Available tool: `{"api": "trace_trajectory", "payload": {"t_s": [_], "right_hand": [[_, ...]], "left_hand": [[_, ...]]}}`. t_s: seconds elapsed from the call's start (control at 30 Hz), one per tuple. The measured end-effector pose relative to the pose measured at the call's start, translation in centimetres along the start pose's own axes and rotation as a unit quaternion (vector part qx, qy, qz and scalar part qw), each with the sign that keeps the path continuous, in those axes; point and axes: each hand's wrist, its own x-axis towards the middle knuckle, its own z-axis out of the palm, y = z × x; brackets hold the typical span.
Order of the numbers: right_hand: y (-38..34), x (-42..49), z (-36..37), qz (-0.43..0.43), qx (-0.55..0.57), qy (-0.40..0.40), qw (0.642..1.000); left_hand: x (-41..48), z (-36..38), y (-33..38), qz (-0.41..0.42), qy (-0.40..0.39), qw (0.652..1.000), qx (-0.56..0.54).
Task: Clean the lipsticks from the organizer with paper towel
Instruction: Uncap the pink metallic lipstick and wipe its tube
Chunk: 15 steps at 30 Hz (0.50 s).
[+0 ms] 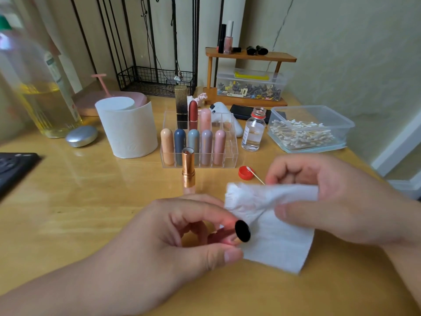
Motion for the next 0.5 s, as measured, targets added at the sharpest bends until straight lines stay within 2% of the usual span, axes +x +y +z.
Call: {"api": "trace_trajectory", "payload": {"t_s": [0.03,0.07,0.13,0.17,0.23,0.3,0.33,0.4,0.47,0.5], "right_hand": [[0.3,0.2,0.2,-0.003,0.093,0.021,0.995],[0.3,0.4,0.6,0.009,0.217,0.049,0.975],[0.6,0.9,1.5,0.031,0.422,0.075,0.903],[0.7,1.2,2.0,0.034,0.466,0.051,0.883],[0.7,1.2,3.2,0.039,0.491,-0.024,0.87],[0.5,1.0,3.9,0.028,0.458,-0.033,0.888],[0.4,1.1,4.2,0.022,0.434,-0.013,0.9],[0.1,0.9,4.3,0.028,0.348,0.078,0.934],[0.6,0.6,3.9,-0.017,0.16,0.211,0.964],[0.4,0.4,3.7,-0.068,0.046,0.266,0.961]], "left_hand": [[0.0,0.0,0.0,0.013,0.012,1.0,0.0],[0.0,0.0,0.1,0.025,0.03,0.999,0.0],[0.0,-0.1,0.2,0.042,0.066,0.997,-0.005],[0.1,-0.1,0.2,0.041,0.081,0.996,-0.007],[0.2,-0.1,0.0,0.026,0.096,0.995,-0.013],[0.3,0.0,-0.4,0.005,0.084,0.996,-0.012],[0.3,0.0,-0.5,-0.007,0.075,0.997,-0.01],[0.3,0.1,-0.8,-0.027,0.062,0.998,-0.013],[0.3,0.1,-0.9,-0.031,0.055,0.998,-0.022],[0.3,0.0,-1.0,-0.029,0.056,0.998,-0.023]]}}
